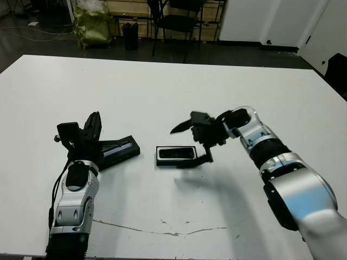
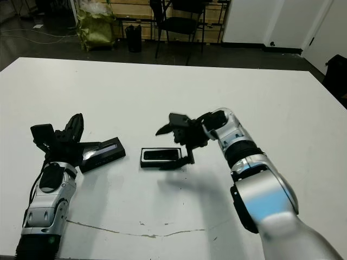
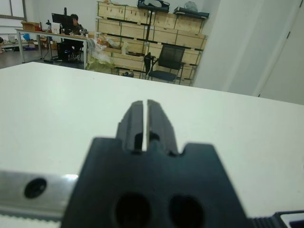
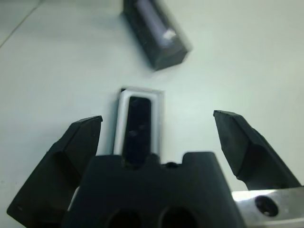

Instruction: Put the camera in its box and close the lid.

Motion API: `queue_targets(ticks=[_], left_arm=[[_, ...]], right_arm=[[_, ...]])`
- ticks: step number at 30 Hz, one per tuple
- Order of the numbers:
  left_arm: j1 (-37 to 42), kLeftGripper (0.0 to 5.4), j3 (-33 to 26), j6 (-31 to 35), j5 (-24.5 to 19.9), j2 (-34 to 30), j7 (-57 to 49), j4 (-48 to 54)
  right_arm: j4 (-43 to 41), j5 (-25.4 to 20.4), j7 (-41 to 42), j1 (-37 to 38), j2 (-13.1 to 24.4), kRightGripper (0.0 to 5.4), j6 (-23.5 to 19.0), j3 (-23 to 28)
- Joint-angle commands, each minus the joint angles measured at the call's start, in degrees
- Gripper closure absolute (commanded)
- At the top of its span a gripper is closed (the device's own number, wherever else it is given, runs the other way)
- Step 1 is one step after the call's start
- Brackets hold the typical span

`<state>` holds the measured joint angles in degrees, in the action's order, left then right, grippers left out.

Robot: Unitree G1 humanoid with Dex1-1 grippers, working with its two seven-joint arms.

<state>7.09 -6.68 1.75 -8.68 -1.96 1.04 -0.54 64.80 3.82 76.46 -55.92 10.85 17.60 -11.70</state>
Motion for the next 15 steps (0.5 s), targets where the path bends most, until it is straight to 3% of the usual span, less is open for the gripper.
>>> queue_targets(ticks=[1,4,8,12,15], left_arm=[[-0.3,5.40,-0.1,0.6,0.1,-0.1,0.2,-0.8],[-0.2,5.40,0.2,0.4,0.8,-0.1,-0.2,-0.8],[-0.1,5.40,0.1,0.6,0.6,0.0,-0.1,-0.8],[-0.1,5.40,0.3,1.2,0.8,-0.1,-0.4,-0.4],[0.1,5.40,0.2,0.8,0.3,0.0,0.1,-0.8]], right_arm=[[-2.9,-4.1,-4.7,0.7,1.6,0.01,-7.2,5.0],[-9.3,-7.8,-9.1,4.0,2.0,0.01,-12.6,8.6],[-19.3,-12.0,-13.0,9.6,1.8,0.57,-16.0,11.3],[-26.9,-12.9,-17.7,14.8,1.3,1.46,-13.9,11.6],[-31.3,-10.9,-22.1,18.4,1.5,2.14,-12.2,10.1]])
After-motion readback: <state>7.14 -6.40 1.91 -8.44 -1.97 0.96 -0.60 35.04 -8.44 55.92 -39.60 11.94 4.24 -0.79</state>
